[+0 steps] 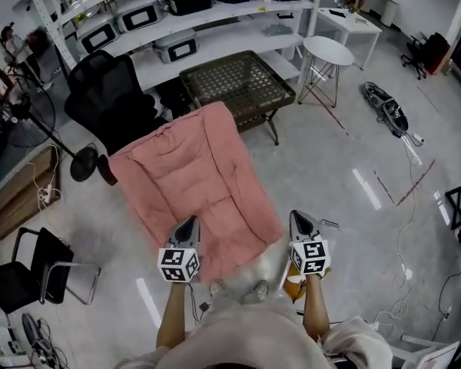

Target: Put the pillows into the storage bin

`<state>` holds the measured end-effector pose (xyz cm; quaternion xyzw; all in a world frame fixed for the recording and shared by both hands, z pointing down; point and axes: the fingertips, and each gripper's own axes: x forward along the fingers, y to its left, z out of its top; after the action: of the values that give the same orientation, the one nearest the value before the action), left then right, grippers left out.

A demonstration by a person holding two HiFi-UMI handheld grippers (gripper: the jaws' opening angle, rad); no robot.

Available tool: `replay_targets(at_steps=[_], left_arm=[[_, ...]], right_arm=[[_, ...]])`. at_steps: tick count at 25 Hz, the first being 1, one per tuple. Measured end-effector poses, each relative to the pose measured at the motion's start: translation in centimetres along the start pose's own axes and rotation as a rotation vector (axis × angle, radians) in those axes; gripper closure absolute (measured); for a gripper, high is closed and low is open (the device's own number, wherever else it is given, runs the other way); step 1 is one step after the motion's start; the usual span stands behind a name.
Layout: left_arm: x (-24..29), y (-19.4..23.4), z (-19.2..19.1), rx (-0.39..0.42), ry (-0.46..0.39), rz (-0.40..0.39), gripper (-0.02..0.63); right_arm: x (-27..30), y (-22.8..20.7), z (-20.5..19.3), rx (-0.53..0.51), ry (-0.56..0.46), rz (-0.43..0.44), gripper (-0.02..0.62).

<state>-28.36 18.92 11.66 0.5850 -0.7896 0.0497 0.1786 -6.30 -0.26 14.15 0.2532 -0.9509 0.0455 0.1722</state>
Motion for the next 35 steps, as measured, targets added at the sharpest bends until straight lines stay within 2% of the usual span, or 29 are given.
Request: replay_targets(at_steps=[3,8,17,35], left_arm=[[0.3,0.2,1.5,0.014,-0.024,-0.006,0.591],[-1.2,-0.4,2.0,0.032,-0.027,-0.007,0.591],[-1.2,-0.2,4.1,0.075,-0.061,-0.023,0.591],[0.1,-0.9,4.9,0.062,-0.078,-0.056,0.591]], right_arm=[[-0.2,-0.2,1.3,-0.013,-0.019,-0.011,0.597],[-2.6,0.0,1.1,-0.009,-0.008,-0.028,0.597],[-3.7,-0.9,2.0,-0.004,-0.028,-0.066,0.597],[-3.5,-1.0,2.7,-0.002,-0.036,-0.082,0.597]])
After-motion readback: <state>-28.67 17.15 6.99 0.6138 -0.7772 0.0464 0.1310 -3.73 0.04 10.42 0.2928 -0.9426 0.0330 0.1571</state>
